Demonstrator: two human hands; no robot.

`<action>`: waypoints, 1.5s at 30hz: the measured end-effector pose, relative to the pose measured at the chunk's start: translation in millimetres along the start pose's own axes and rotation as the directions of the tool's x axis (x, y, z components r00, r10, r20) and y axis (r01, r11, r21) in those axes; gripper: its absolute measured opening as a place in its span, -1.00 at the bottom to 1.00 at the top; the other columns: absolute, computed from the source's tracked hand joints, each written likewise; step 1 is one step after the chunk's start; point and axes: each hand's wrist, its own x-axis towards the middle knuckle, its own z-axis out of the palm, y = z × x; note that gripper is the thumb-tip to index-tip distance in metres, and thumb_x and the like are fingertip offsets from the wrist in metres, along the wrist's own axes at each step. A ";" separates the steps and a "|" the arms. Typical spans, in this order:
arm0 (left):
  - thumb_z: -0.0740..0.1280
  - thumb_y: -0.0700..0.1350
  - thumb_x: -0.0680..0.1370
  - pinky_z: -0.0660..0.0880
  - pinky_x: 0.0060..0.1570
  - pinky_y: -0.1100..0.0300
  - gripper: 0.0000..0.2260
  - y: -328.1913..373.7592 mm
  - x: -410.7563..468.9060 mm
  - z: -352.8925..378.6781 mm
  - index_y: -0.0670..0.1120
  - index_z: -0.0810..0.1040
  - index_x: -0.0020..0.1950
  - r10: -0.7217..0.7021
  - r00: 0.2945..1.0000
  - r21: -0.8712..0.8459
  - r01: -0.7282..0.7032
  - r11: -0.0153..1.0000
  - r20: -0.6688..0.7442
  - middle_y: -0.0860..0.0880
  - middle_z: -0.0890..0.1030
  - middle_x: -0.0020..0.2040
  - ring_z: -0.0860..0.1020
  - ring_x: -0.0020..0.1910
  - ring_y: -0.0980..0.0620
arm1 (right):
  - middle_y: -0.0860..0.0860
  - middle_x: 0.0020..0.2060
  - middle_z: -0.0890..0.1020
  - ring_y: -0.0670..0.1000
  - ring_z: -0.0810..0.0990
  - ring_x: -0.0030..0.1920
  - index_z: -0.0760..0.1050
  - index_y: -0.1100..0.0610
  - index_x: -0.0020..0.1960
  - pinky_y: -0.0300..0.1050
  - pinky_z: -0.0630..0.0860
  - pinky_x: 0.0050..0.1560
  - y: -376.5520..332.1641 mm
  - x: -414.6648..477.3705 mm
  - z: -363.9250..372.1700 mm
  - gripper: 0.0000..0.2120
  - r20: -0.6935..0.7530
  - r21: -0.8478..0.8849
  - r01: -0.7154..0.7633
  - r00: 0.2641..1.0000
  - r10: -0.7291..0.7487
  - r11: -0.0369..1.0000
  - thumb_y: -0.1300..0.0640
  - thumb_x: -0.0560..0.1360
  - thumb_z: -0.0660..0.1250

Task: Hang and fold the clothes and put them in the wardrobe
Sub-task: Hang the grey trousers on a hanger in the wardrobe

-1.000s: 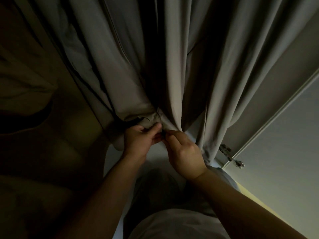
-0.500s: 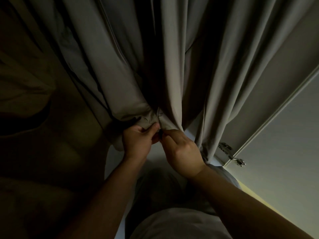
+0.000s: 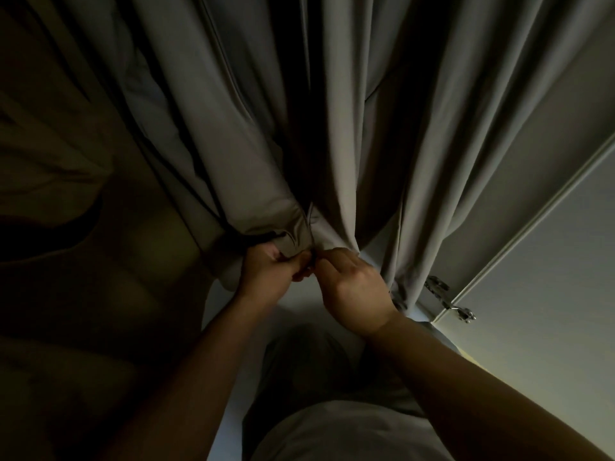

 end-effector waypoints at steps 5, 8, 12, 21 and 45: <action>0.42 -0.29 0.56 0.55 -0.36 0.25 -0.84 -10.4 7.6 -7.7 -0.06 0.68 -0.16 -0.084 0.991 -0.007 0.085 0.996 0.108 0.03 0.68 -0.35 0.63 -0.36 0.09 | 0.17 -0.15 0.67 0.15 0.66 -0.20 0.65 0.24 -0.05 0.02 0.63 -0.28 3.4 -3.1 6.8 -0.88 0.047 -0.029 -0.016 0.999 0.017 0.999 0.32 0.42 0.50; 0.44 -0.28 0.54 0.52 -0.29 0.17 -0.89 -24.6 11.4 -9.8 -0.09 0.69 -0.13 -0.160 0.978 -0.012 0.163 0.987 0.135 -0.05 0.70 -0.27 0.62 -0.29 0.01 | 0.16 -0.17 0.66 0.13 0.65 -0.22 0.65 0.23 -0.06 -0.02 0.62 -0.28 3.2 -9.2 8.5 -0.87 0.106 0.011 0.007 0.994 -0.008 1.000 0.32 0.41 0.52; 0.39 -0.22 0.59 0.59 -0.21 0.26 -0.91 -44.4 11.0 -10.2 -0.07 0.68 -0.02 -0.257 0.945 -0.100 0.282 0.954 0.203 -0.04 0.74 -0.12 0.71 -0.16 0.01 | 0.10 0.00 0.65 0.07 0.63 -0.06 0.61 0.17 0.13 -0.04 0.63 -0.07 0.8 -14.2 12.1 -0.84 0.292 0.201 -0.256 0.937 0.191 0.946 0.22 0.56 0.40; 0.37 -0.27 0.59 0.64 -0.15 0.14 -0.81 -50.2 18.7 -13.6 0.02 0.66 -0.04 -0.169 0.952 0.004 0.174 0.985 0.256 0.03 0.74 -0.13 0.72 -0.15 0.00 | -0.24 -0.19 0.58 -0.33 0.54 -0.13 0.48 -0.16 -0.12 -0.43 0.40 0.01 -8.9 -0.7 32.8 -0.76 0.496 0.400 -0.811 0.583 0.644 0.427 0.16 0.54 0.43; 0.53 -0.21 0.48 0.59 -0.15 0.17 -0.92 -95.2 14.2 -31.5 -0.16 0.70 -0.06 -0.182 0.978 -0.056 0.189 0.980 0.101 -0.15 0.74 -0.12 0.72 -0.17 -0.02 | 0.00 0.02 0.66 -0.01 0.67 -0.03 0.53 0.02 0.18 -0.06 0.61 0.04 -2.4 35.1 35.3 -0.86 0.423 0.114 -0.570 0.769 0.479 0.814 0.11 0.64 0.26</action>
